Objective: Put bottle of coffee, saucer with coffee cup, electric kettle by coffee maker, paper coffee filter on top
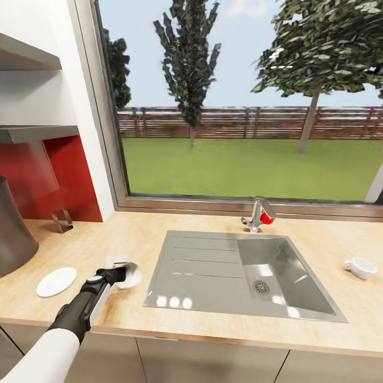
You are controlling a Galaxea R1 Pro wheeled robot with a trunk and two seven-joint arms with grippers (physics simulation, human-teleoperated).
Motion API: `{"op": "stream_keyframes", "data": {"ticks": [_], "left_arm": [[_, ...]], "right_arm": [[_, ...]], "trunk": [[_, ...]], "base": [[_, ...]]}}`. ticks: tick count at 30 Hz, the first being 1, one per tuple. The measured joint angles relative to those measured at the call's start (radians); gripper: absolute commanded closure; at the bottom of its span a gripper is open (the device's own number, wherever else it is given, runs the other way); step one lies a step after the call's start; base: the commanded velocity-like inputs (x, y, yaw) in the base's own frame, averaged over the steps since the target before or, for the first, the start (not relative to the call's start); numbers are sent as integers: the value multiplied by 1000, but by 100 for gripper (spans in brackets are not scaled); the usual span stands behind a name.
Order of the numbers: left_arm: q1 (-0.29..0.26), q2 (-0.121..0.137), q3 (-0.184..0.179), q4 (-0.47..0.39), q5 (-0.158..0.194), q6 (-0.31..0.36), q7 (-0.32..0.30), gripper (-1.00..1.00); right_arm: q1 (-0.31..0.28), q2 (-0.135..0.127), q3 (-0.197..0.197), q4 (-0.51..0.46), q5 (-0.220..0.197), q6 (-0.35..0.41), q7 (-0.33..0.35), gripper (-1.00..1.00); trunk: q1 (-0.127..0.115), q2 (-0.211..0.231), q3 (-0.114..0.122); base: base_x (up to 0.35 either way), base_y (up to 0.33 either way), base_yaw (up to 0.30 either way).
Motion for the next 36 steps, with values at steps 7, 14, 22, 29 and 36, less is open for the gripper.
{"op": "stream_keyframes", "data": {"ticks": [7, 14, 22, 29, 36], "left_arm": [[0, 1, 0, 0, 7, 0, 1, 100], [0, 1, 0, 0, 9, 0, 1, 100], [-1, 0, 0, 0, 10, 0, 1, 100], [-1, 3, 2, -8, 10, 3, -11, 100], [-3, 8, 3, -15, 11, 7, -12, 100]], "right_arm": [[1, 0, 0, 1, 0, 0, 0, -100], [0, 0, 0, 1, 0, 0, 0, -100], [0, 0, 0, 0, 0, 0, 0, -100], [0, 2, 0, 0, 0, 0, 1, -100], [0, 3, 0, -1, -1, 0, 1, -100]], "trunk": [[0, 0, 0], [0, 0, 0], [0, 0, 0], [0, 0, 0], [0, 0, 0]], "base": [[0, 0, 0], [0, 0, 0], [0, 0, 0], [0, 0, 0], [0, 0, 0]]}}
